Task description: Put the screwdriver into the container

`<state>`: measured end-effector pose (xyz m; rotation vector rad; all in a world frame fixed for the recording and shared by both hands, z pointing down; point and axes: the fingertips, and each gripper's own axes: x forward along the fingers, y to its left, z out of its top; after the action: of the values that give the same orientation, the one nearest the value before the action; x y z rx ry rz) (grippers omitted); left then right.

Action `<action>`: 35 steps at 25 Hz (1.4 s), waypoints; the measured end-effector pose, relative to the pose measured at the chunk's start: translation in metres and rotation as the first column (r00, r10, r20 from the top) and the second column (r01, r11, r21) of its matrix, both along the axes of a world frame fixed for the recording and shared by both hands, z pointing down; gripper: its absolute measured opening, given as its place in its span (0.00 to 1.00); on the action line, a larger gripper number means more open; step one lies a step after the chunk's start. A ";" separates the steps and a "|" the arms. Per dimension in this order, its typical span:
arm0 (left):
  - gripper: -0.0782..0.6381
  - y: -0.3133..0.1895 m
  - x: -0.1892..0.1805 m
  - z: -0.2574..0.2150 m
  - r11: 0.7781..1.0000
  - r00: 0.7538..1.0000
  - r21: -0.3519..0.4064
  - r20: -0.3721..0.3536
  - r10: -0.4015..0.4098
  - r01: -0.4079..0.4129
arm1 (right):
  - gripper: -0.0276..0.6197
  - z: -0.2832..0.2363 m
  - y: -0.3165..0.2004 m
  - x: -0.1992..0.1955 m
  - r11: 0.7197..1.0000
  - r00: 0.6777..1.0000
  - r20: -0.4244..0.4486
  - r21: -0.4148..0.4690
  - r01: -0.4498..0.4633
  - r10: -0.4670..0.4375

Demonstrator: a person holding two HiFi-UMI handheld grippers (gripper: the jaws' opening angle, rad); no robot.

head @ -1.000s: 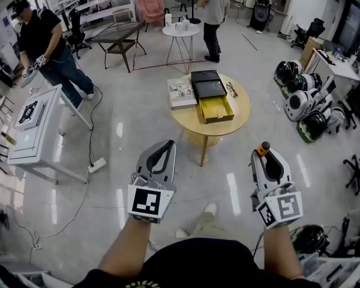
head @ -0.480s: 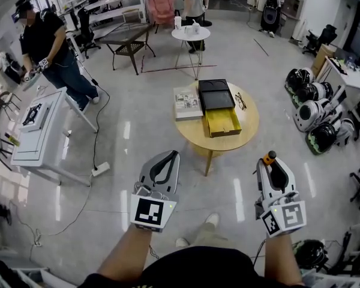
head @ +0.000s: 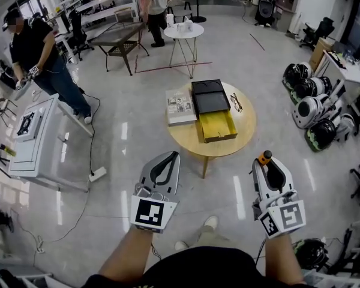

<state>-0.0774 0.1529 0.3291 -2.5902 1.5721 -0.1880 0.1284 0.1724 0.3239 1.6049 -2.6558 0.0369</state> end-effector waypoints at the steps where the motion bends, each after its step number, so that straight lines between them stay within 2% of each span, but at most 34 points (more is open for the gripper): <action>1: 0.13 -0.005 0.002 0.000 1.000 1.000 -0.001 0.000 0.001 -0.001 | 0.23 0.000 -0.004 0.000 1.000 1.000 -0.004 -0.002 0.006 -0.006; 8: 0.13 -0.028 0.010 -0.005 1.000 0.999 -0.002 -0.031 -0.020 0.020 | 0.23 -0.005 -0.028 0.005 0.999 0.999 -0.014 0.005 0.043 -0.043; 14: 0.13 -0.047 0.010 -0.001 0.998 0.998 -0.018 -0.018 -0.056 0.056 | 0.23 -0.008 -0.046 0.013 0.998 0.998 -0.007 0.012 0.069 -0.069; 28: 0.13 -0.086 0.047 -0.012 0.993 0.993 0.004 -0.011 -0.117 0.117 | 0.23 -0.008 -0.096 0.055 0.991 0.991 0.011 0.019 0.131 -0.132; 35: 0.13 -0.093 0.045 -0.010 0.988 0.988 0.007 -0.006 -0.155 0.155 | 0.23 -0.002 -0.112 0.059 0.990 0.989 0.030 0.010 0.141 -0.142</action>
<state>-0.0329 0.0603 0.3190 -2.4655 1.7732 -0.1873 0.1875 0.0608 0.3223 1.4247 -2.7888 0.0478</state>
